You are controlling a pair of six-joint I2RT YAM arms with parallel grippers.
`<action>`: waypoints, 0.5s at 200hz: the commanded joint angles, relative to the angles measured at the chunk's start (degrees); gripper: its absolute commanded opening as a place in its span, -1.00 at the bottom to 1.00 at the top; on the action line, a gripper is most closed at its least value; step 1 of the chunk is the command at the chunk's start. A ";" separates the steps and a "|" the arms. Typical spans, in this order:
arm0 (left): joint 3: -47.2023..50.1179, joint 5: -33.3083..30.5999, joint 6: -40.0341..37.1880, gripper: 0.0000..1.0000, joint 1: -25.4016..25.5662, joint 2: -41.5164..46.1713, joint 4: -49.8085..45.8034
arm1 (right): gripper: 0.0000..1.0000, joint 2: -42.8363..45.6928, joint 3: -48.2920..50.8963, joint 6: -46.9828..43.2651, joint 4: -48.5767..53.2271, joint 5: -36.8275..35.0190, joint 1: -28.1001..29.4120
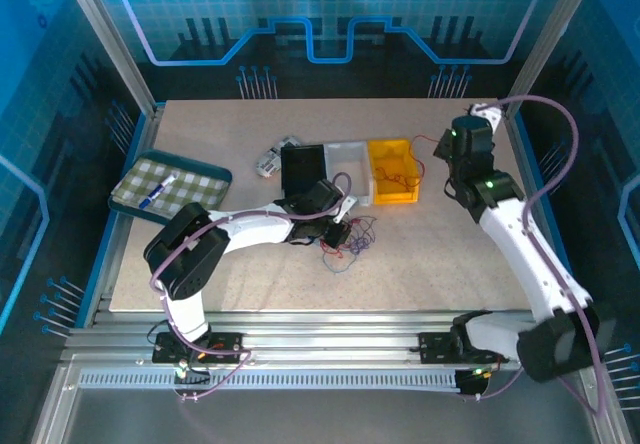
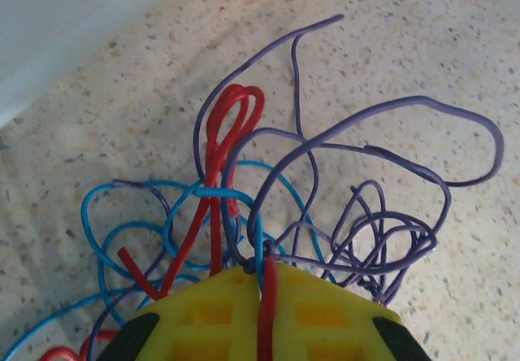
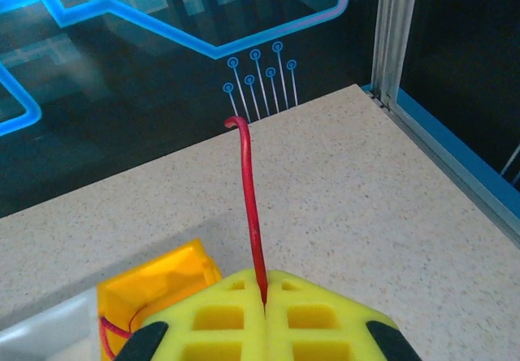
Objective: Untangle the cables
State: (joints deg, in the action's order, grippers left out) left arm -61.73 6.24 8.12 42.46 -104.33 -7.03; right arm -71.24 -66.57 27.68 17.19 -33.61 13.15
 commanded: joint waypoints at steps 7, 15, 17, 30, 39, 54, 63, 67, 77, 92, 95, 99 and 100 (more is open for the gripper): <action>-2.93 -0.11 2.17 -1.00 -0.98 -0.18 1.22 | -1.00 -9.06 -4.58 -2.41 -6.74 0.09 0.83; -3.20 0.16 2.28 -1.00 -1.15 -0.11 1.01 | -1.00 -11.48 -5.79 -2.98 -7.78 0.15 0.99; -3.28 0.17 2.26 -1.00 -1.15 -0.09 0.93 | -1.00 -11.74 -5.96 -3.03 -7.87 0.18 1.04; -3.64 0.48 2.21 -1.00 -1.36 0.00 0.46 | -1.00 -14.53 -7.80 -3.46 -8.29 0.38 1.00; -3.66 0.44 2.30 -1.00 -1.50 0.18 0.22 | -1.00 -15.85 -8.93 -3.99 -8.64 0.63 1.09; -3.52 0.45 2.50 -1.00 -1.88 0.36 0.15 | -1.00 -16.65 -9.94 -4.49 -9.23 0.98 1.18; -3.57 0.58 2.91 -1.00 -2.26 0.39 0.16 | -1.00 -17.11 -10.70 -4.97 -9.59 1.33 1.26; -3.52 0.61 3.03 -1.00 -2.42 0.44 0.14 | -1.00 -17.29 -10.88 -5.20 -9.63 1.38 1.27; -3.41 0.53 3.44 -1.00 -2.77 0.44 0.09 | -1.00 -17.84 -11.45 -5.71 -9.63 1.52 1.42; -3.14 0.70 3.93 -1.00 -3.32 0.53 0.47 | -1.00 -18.85 -12.12 -6.69 -9.64 1.45 1.88; -3.06 0.75 3.97 -1.00 -3.41 0.49 0.52 | -1.00 -19.11 -12.29 -6.82 -9.49 1.37 1.95; -2.95 0.78 4.07 -1.00 -3.48 0.58 0.59 | -1.00 -19.33 -12.42 -6.77 -9.31 1.27 2.05; -2.95 0.79 4.08 -1.00 -3.50 0.56 0.60 | -1.00 -19.44 -12.44 -6.77 -9.25 1.22 2.05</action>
State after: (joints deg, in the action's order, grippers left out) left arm -64.14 6.26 10.63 39.97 -104.55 -7.01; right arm -88.92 -76.23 22.90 10.57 -32.32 13.74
